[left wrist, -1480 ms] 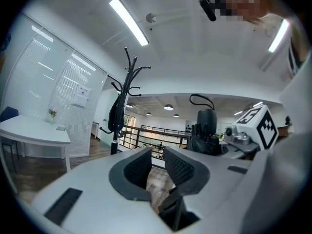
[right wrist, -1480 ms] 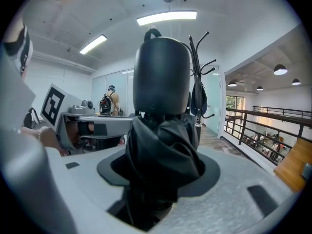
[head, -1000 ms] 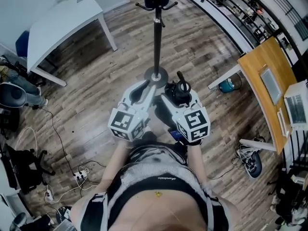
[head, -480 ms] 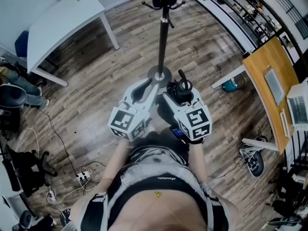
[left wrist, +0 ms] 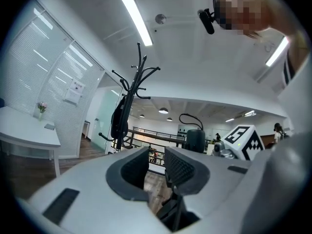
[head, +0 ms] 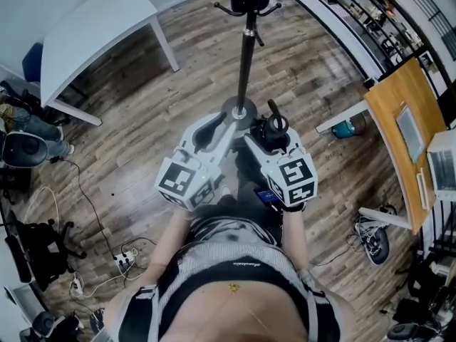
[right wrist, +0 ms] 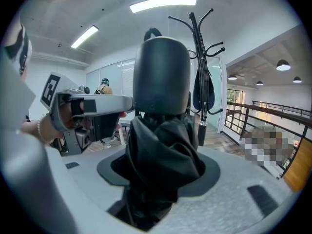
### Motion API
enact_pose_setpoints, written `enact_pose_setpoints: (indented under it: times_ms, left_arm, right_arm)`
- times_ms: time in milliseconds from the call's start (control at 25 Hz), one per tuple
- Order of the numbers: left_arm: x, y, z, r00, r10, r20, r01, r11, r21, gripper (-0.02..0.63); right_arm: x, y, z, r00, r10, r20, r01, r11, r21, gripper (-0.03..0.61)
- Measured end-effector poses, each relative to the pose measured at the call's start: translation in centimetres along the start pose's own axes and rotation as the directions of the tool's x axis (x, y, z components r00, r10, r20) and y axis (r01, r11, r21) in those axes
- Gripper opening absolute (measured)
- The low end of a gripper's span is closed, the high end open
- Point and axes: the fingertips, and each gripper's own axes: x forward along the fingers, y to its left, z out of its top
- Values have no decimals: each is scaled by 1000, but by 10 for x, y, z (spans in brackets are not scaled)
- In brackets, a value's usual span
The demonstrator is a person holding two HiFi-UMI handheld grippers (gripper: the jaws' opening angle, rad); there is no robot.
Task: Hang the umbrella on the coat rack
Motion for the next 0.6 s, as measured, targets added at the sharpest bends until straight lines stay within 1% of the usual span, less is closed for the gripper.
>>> enact_pose_setpoints:
  times_ms: [80,240,440,600]
  left_arm:
    - [9,4,2,1000,-4,-6,4,1000,-14,77]
    - [35,14,13,1000,0,-4,0,1000,-17,77]
    - [71,34,20,999,-21,27,23,998,-63,77]
    - [93,47,27,999,-8,41,11,998,-63,77]
  right_arm:
    - [8,-6,0,1000,9,-8,-9,1000,-2,239]
    - [26,-22,7,999,43,-11,-43,999,-11,239]
    - [51,-46,15,997,71,-21,-71,997,-19,239]
    - [65,-66,23,996,87,-23,-88,996,-23,239]
